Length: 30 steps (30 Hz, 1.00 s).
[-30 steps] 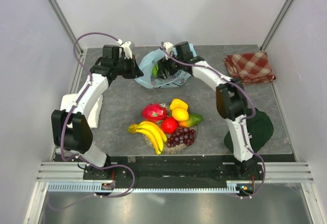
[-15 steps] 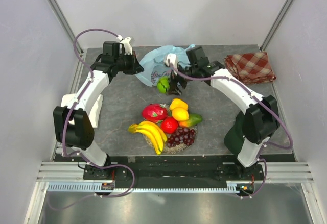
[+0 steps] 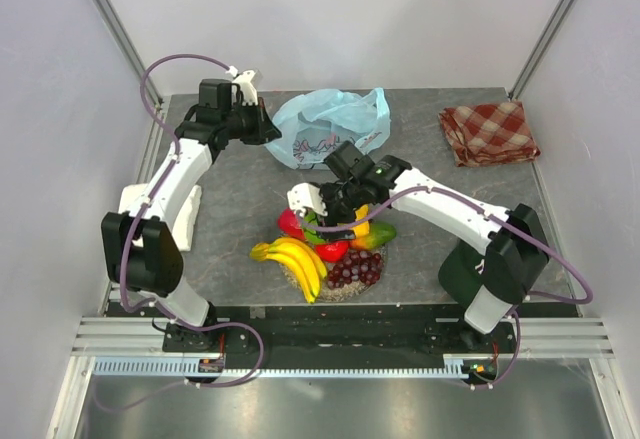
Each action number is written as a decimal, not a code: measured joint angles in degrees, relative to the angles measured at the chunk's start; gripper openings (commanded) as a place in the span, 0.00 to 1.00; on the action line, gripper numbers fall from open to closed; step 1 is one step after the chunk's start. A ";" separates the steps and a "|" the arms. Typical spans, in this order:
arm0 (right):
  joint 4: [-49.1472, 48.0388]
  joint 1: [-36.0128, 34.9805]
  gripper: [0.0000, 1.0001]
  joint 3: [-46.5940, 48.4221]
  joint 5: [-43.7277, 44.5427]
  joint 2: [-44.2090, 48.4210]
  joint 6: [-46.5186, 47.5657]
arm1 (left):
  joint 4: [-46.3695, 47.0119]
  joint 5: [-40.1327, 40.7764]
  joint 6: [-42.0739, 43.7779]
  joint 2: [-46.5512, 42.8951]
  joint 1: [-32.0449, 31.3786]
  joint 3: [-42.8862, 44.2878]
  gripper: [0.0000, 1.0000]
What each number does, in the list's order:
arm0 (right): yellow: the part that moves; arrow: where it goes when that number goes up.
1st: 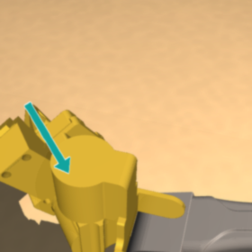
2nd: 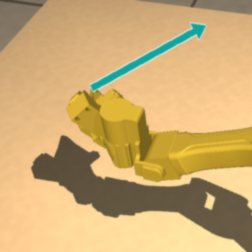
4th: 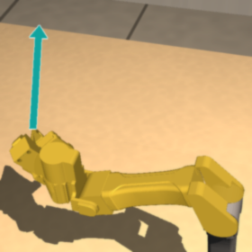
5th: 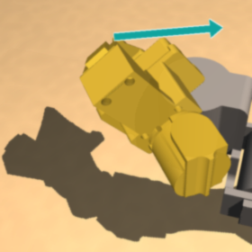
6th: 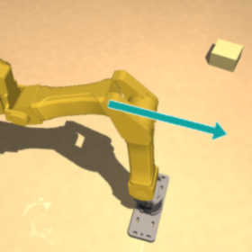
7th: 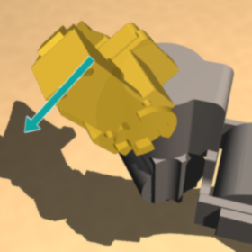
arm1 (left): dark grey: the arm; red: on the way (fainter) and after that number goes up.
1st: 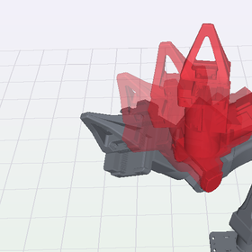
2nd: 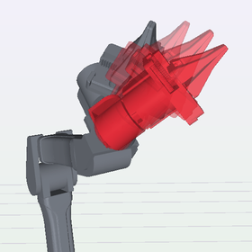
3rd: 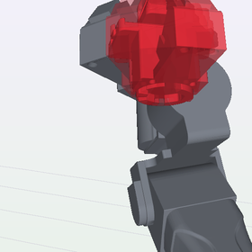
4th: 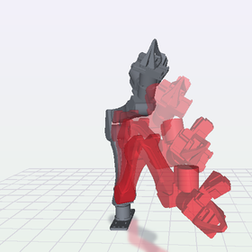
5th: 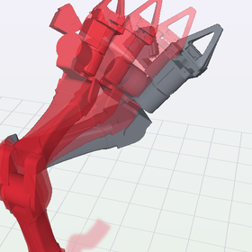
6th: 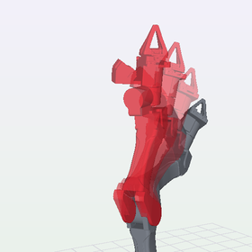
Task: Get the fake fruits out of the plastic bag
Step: Place the fake fruit on the plate.
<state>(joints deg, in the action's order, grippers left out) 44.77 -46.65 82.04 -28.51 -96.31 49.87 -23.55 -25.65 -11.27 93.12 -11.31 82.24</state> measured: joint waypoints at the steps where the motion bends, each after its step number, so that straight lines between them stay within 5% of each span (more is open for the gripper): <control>1: 0.35 -0.79 0.43 -0.55 1.09 0.24 0.87 | 0.09 0.02 0.02 -0.28 0.00 0.00 0.02; 30: 1.79 -8.20 0.56 0.61 8.07 -2.23 -0.24 | 0.81 -0.24 0.02 -3.58 0.00 -0.33 0.02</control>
<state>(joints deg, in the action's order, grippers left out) 46.57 -54.85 82.65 -20.45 -98.54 49.63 -22.74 -25.89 -11.25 89.54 -11.31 81.91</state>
